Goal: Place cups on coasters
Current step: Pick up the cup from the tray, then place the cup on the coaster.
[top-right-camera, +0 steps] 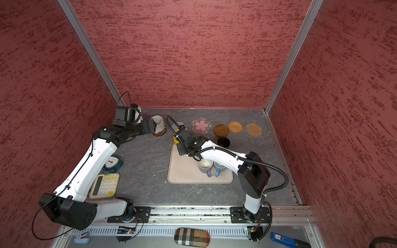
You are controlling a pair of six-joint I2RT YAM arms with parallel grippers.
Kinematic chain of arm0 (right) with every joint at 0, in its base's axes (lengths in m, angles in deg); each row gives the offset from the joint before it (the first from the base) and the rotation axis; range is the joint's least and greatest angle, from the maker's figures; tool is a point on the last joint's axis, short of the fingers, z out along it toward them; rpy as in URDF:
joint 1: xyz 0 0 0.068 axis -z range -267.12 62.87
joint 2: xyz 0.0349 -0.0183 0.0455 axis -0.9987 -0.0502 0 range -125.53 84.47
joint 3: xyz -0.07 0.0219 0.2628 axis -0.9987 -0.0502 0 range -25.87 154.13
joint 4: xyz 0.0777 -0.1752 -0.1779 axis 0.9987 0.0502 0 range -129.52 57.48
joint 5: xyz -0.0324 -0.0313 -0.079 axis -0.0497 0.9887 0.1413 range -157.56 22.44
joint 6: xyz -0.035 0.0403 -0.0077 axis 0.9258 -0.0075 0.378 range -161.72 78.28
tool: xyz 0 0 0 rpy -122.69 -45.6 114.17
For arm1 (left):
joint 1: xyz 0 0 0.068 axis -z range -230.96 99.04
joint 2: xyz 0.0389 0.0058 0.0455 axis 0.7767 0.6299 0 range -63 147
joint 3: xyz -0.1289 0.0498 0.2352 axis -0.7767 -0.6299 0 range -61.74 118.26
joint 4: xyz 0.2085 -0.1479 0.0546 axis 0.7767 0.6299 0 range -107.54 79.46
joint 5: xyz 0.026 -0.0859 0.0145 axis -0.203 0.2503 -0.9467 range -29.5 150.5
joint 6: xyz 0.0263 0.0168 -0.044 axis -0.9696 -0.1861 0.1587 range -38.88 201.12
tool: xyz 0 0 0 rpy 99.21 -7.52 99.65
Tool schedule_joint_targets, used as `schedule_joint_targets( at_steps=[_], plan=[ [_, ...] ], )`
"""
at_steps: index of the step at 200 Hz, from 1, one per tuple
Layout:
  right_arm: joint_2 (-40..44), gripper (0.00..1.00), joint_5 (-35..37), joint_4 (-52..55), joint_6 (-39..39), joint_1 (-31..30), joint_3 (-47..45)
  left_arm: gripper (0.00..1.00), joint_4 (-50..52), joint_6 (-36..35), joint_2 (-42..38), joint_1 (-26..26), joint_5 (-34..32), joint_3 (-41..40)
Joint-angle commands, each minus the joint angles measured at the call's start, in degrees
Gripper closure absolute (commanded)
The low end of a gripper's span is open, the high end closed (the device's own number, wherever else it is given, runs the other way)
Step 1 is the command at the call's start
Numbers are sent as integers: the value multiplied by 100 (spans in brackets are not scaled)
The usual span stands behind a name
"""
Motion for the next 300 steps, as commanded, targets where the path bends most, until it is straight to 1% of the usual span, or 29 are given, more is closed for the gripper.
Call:
schedule_joint_targets(
  at_steps=[1,31,60,98,135,160,191,207,253,300],
  plan=[
    [-187,100,-353,-414,467,234,629,0,-160,16,9,-99,-148,-128],
    [-680,100,-699,-290,721,475,1351,0,-262,138,29,-120,-93,-335],
    [-1383,100,-903,69,851,688,2243,0,-281,157,43,-146,-2,-467],
    [-2069,100,-786,372,942,841,3213,0,-115,64,-72,-104,124,-351],
    [-2702,100,-765,778,963,1015,4172,0,-264,151,-177,-40,357,-440],
    [-3206,100,-752,1143,1088,1050,4948,0,-255,144,-114,24,371,-484],
    [-3753,100,-739,1438,1110,1123,5701,0,-299,135,-118,124,369,-564],
    [-3901,100,-813,1477,1091,1152,5874,0,-290,119,-98,169,354,-576],
    [-4043,100,-852,1217,1087,1180,5876,0,-282,126,-43,262,458,-515],
    [-4236,100,-950,971,1056,1204,5966,0,-277,117,-43,416,415,-555]
  ],
)
